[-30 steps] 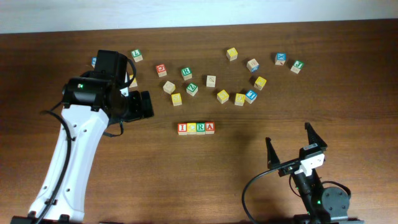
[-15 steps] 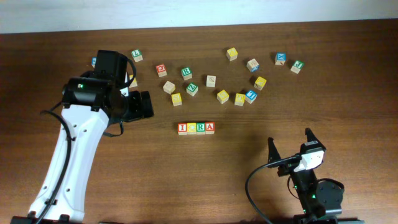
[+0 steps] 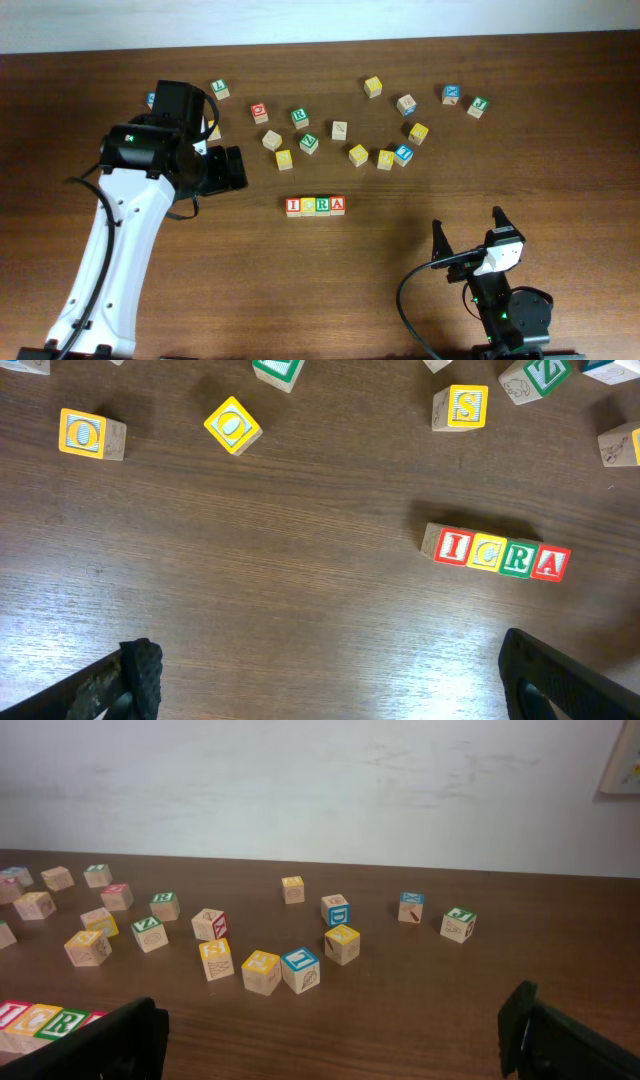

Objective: Spell out ICRA

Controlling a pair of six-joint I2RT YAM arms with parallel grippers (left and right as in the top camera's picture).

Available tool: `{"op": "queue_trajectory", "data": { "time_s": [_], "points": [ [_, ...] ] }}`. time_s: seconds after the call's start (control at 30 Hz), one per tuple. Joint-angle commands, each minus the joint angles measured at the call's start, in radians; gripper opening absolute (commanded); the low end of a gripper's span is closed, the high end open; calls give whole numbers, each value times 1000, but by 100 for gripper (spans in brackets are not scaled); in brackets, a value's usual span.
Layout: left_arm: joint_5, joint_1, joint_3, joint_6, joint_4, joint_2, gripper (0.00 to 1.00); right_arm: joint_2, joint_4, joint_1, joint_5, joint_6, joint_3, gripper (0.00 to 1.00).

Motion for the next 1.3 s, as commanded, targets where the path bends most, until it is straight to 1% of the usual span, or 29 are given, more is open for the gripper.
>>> {"op": "queue_trajectory", "data": {
  "time_s": [0.0, 0.37, 0.43, 0.5, 0.57, 0.63, 0.7, 0.8, 0.87, 0.93, 1.03, 1.07, 1.17, 1.27],
  "points": [
    [-10, 2, 5, -6, 1, -6, 99, -10, -8, 1, 11, 11, -5, 98],
    [-10, 2, 5, -6, -2, -6, 99, -10, -8, 1, 11, 11, -5, 98],
    [-11, 2, 5, -5, -55, -5, 99, -10, -8, 1, 11, 11, -5, 98],
    [-13, 2, 5, -6, -48, -14, 99, -10, -8, 1, 11, 11, -5, 98],
    [-11, 2, -7, -5, -13, -56, 99, -10, -8, 1, 11, 11, -5, 98],
    [-10, 2, -53, 23, 27, -113, 99, -10, -8, 1, 11, 11, -5, 98],
    [-10, 2, -147, 54, 92, -185, 99, -10, -8, 1, 11, 11, -5, 98],
    [-3, 2, -320, 110, 232, -298, 99, -10, -8, 1, 11, 11, -5, 98],
    [51, 5, -506, 180, 404, -419, 99, -10, -8, 1, 11, 11, -5, 98],
    [78, 20, -663, 190, 556, -518, 99, -10, -8, 1, 11, 11, -5, 98],
    [80, 38, -891, 190, 777, -666, 99, -10, -8, 1, 11, 11, -5, 98],
    [79, 43, -1012, 190, 856, -766, 99, -10, -8, 1, 11, 11, -5, 98],
    [61, 43, -1103, 190, 855, -899, 99, -10, -8, 1, 11, 11, -5, 98],
    [-12, 43, -1161, 190, 855, -1058, 99, -10, -8, 1, 11, 11, -5, 98]
  ]
}}
